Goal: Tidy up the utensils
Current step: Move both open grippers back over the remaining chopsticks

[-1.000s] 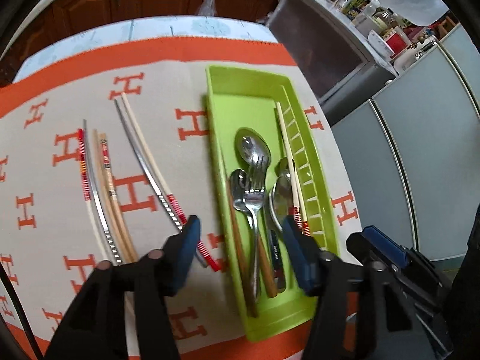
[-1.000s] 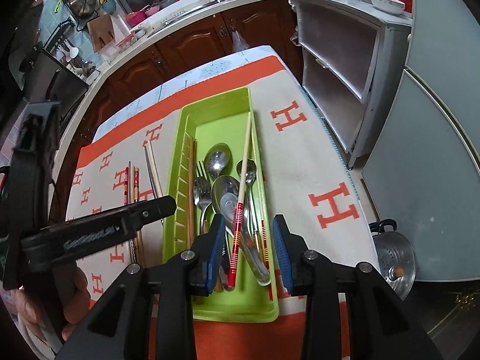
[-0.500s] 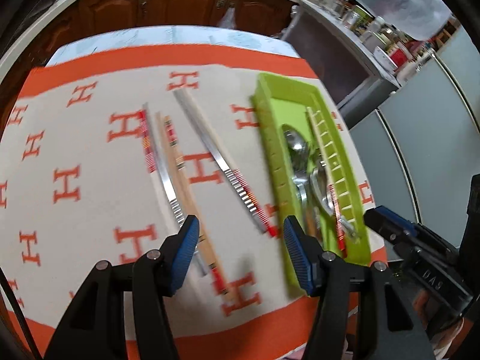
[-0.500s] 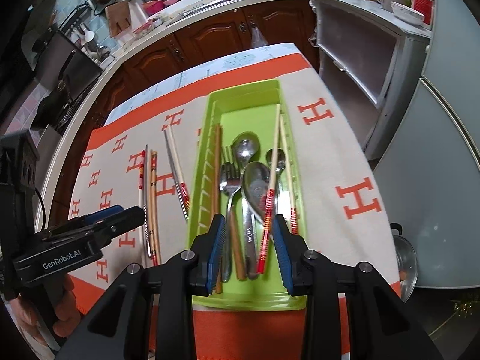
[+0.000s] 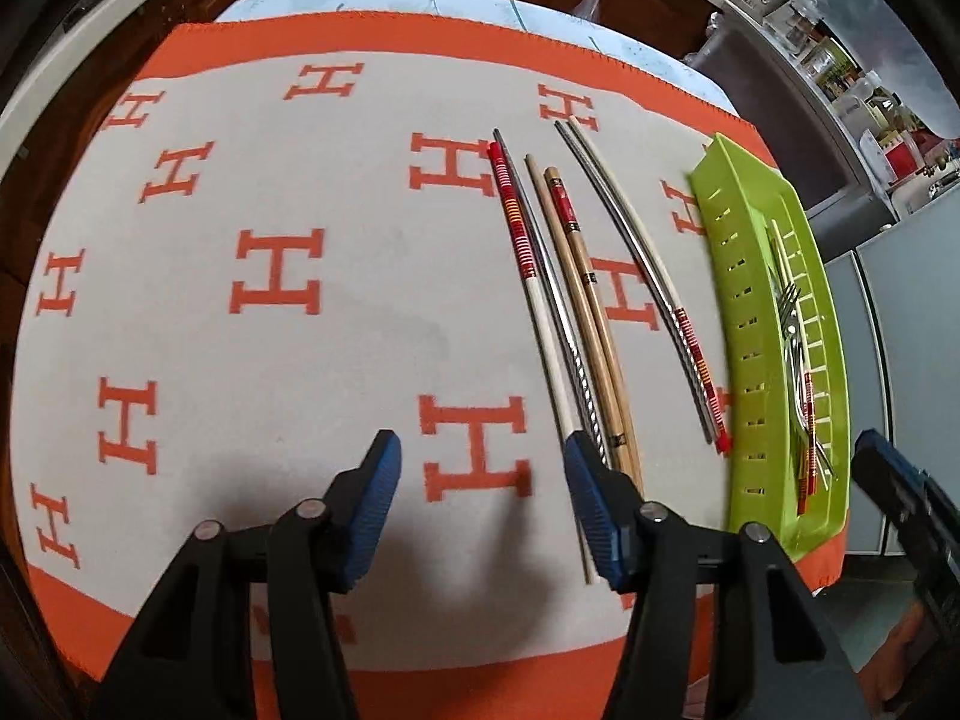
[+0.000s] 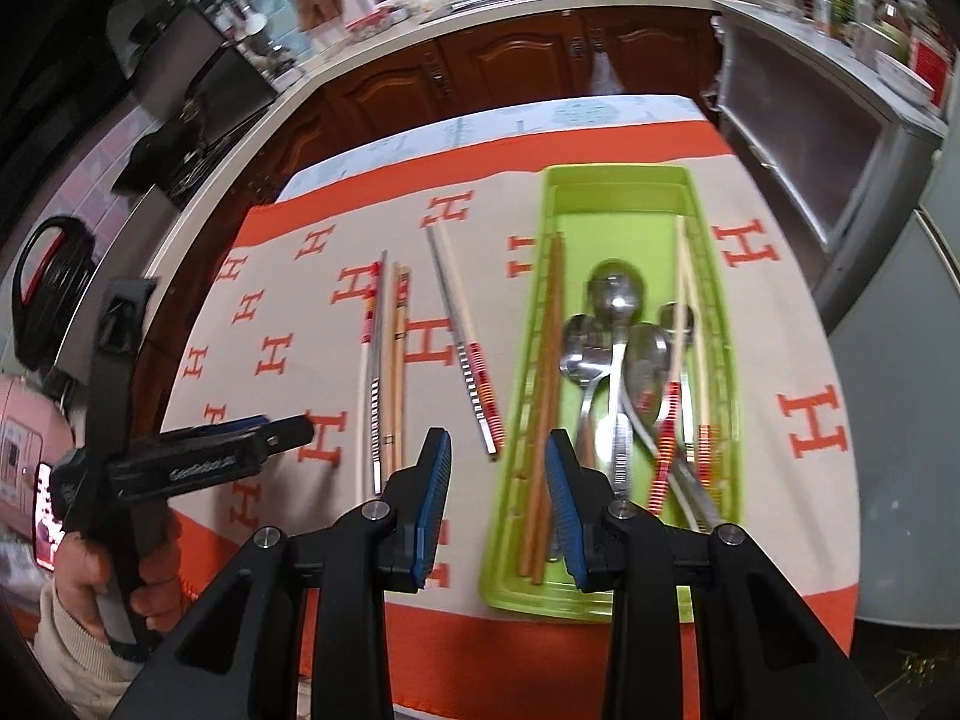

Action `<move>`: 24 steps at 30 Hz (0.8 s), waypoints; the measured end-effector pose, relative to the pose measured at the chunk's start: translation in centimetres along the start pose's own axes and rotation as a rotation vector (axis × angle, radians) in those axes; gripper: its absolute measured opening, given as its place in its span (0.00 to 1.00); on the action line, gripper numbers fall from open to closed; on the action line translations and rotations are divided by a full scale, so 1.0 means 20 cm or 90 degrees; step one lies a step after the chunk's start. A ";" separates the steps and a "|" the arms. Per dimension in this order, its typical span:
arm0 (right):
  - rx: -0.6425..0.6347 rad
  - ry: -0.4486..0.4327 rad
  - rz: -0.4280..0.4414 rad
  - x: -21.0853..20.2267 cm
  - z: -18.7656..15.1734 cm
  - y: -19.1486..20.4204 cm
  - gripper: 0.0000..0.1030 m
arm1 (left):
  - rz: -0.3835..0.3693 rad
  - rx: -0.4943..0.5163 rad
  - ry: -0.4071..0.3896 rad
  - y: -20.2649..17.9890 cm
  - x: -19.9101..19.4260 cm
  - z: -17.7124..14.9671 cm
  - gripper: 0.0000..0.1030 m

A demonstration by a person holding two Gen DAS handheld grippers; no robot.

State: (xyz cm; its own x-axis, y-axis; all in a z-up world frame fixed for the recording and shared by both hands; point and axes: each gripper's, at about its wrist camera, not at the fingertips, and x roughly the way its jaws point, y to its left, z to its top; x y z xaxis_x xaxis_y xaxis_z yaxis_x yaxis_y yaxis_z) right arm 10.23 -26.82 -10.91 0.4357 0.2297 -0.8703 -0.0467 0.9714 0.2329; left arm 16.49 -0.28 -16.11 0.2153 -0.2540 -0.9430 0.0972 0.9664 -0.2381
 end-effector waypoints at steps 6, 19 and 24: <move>-0.015 0.012 0.009 0.05 0.00 0.05 0.32 | -0.007 -0.010 0.034 -0.05 0.10 0.08 0.34; -0.009 0.027 0.021 0.12 0.00 0.01 0.32 | 0.004 -0.043 0.056 -0.07 0.15 0.15 0.30; -0.012 0.027 0.023 0.14 0.00 0.02 0.32 | 0.013 -0.059 0.049 -0.05 0.14 0.18 0.30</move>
State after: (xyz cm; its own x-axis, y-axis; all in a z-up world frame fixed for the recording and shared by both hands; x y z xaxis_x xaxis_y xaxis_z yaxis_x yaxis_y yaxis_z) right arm 11.35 -25.72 -13.18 0.3944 0.2672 -0.8793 -0.0785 0.9631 0.2575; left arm 20.43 -2.14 -17.71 0.1400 -0.2341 -0.9621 0.0030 0.9718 -0.2360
